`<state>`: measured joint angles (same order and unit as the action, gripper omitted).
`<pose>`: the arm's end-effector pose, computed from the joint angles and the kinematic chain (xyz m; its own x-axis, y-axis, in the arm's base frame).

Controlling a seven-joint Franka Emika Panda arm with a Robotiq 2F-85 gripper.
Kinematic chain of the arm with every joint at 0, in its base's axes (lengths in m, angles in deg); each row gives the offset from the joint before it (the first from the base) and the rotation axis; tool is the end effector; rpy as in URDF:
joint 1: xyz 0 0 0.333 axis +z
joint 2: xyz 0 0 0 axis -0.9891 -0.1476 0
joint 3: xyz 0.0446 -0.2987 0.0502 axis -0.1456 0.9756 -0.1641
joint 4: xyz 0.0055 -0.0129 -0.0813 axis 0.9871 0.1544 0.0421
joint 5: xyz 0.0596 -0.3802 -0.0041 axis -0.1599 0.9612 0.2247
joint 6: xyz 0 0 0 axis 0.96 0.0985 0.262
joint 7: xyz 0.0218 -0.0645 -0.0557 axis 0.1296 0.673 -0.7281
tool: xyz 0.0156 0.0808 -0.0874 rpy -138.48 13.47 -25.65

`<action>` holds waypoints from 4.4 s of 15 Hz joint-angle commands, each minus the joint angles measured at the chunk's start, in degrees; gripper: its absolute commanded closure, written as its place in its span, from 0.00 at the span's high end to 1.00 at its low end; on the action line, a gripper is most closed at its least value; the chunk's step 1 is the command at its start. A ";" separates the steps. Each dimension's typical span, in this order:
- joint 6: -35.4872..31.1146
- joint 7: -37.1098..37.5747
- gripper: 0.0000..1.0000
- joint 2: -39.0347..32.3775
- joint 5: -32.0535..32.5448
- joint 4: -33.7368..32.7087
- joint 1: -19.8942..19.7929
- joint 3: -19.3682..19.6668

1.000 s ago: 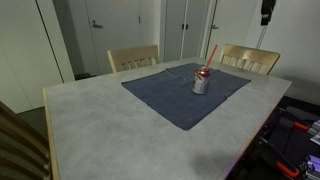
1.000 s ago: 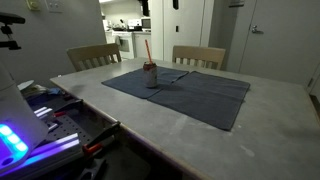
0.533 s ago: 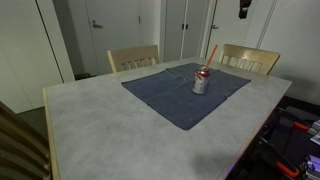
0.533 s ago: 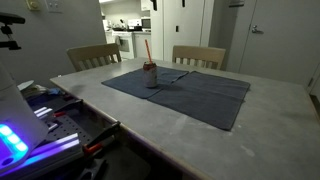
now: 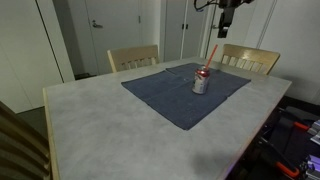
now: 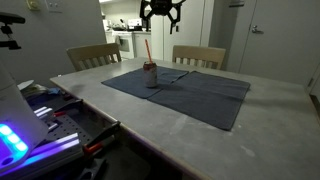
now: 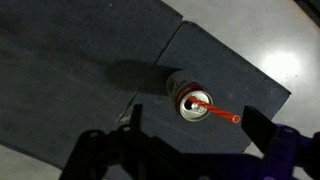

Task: Take the straw out of the soda can and put it on the table

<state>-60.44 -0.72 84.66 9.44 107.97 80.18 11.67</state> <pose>0.4852 -0.0871 0.3628 0.8115 0.5843 0.0060 0.5825 -0.8080 -0.0884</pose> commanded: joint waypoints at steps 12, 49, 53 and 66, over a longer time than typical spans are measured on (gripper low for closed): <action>-6.07 7.37 1.00 -1.93 1.28 4.77 0.11 -5.10; 10.37 6.28 0.23 -13.02 -5.48 -9.28 -1.93 -7.09; 10.28 6.67 0.03 -13.06 -5.35 -9.12 -1.85 -7.18; 14.89 10.63 0.95 -12.93 -4.40 -10.31 -1.61 -7.18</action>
<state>-48.56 8.05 72.78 4.43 99.06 79.28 5.18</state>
